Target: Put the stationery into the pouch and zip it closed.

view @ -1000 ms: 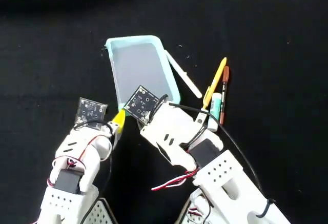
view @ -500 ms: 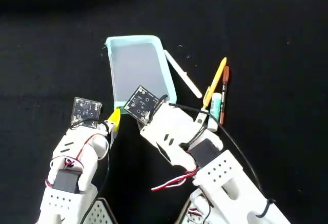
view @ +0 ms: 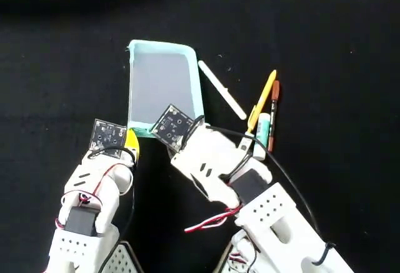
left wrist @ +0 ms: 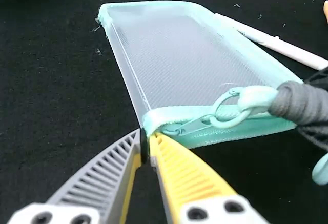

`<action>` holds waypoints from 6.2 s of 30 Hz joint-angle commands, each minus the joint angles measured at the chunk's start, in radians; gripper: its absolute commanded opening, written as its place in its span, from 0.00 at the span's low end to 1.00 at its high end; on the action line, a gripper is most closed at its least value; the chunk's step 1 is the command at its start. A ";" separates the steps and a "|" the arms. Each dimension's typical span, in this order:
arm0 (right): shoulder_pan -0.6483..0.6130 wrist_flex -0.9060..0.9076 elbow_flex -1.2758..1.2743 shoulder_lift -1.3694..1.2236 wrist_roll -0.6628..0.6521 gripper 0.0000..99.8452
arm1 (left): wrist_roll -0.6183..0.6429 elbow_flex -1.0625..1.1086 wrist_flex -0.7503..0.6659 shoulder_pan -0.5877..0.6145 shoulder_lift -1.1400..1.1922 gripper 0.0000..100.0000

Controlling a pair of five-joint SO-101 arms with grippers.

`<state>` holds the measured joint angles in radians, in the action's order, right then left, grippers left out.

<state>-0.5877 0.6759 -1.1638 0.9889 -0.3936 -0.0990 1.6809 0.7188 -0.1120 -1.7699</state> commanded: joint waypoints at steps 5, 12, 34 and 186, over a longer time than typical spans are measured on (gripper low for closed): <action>0.167 -0.003 0.016 0.193 0.000 0.01 | 0.028 -0.074 -0.012 0.114 -0.003 0.03; 0.226 -0.003 -0.036 0.367 0.011 0.01 | 0.106 -0.150 -0.005 0.213 -0.003 0.03; 0.219 0.061 0.148 0.483 0.071 0.01 | -0.015 -0.866 0.543 0.223 0.184 0.03; 0.468 0.095 0.384 -0.559 -0.160 0.01 | 0.064 -1.129 0.692 0.272 0.809 0.03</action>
<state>-0.0997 0.7449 -0.7050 0.2585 -0.5639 -0.0453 0.5623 1.4369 0.1151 -0.9413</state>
